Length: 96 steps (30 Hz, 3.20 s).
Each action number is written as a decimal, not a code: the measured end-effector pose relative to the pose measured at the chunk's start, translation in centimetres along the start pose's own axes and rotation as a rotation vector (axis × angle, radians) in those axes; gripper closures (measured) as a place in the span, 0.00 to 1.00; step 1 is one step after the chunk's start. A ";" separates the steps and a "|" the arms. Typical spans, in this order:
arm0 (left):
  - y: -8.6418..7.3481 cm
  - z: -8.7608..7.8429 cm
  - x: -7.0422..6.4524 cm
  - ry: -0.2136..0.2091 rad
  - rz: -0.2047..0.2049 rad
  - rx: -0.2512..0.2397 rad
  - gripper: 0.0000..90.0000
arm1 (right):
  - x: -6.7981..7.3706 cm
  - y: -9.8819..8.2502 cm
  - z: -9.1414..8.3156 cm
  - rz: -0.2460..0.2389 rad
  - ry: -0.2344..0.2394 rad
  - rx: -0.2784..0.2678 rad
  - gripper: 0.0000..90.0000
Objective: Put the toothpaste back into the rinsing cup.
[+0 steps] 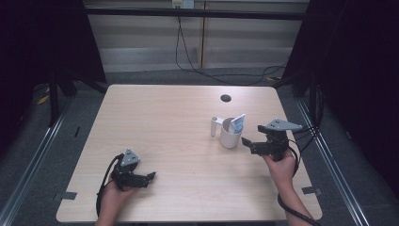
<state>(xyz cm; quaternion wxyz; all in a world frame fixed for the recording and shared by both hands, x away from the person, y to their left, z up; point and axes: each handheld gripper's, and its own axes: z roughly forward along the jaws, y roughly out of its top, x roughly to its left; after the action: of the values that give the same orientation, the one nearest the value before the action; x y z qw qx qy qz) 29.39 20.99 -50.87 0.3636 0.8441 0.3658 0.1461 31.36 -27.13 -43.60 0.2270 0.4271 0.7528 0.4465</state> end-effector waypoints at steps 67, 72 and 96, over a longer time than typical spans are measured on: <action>0.0 0.0 0.0 0.001 0.002 0.000 0.15 | -0.7 -8.4 -2.9 -0.032 0.012 0.149 0.16; 0.0 0.0 0.0 0.000 -0.001 0.000 0.15 | -0.6 -8.7 -2.7 -0.040 0.008 0.176 0.16; 0.0 0.0 0.0 0.001 0.002 0.000 0.15 | -0.4 -9.9 -2.5 -0.083 -0.015 0.234 0.16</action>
<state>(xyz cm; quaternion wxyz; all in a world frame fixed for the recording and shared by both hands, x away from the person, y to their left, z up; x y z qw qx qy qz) 29.39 21.00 -50.86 0.3633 0.8445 0.3651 0.1468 25.44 -30.99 -50.95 0.1996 0.4225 0.8151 0.3424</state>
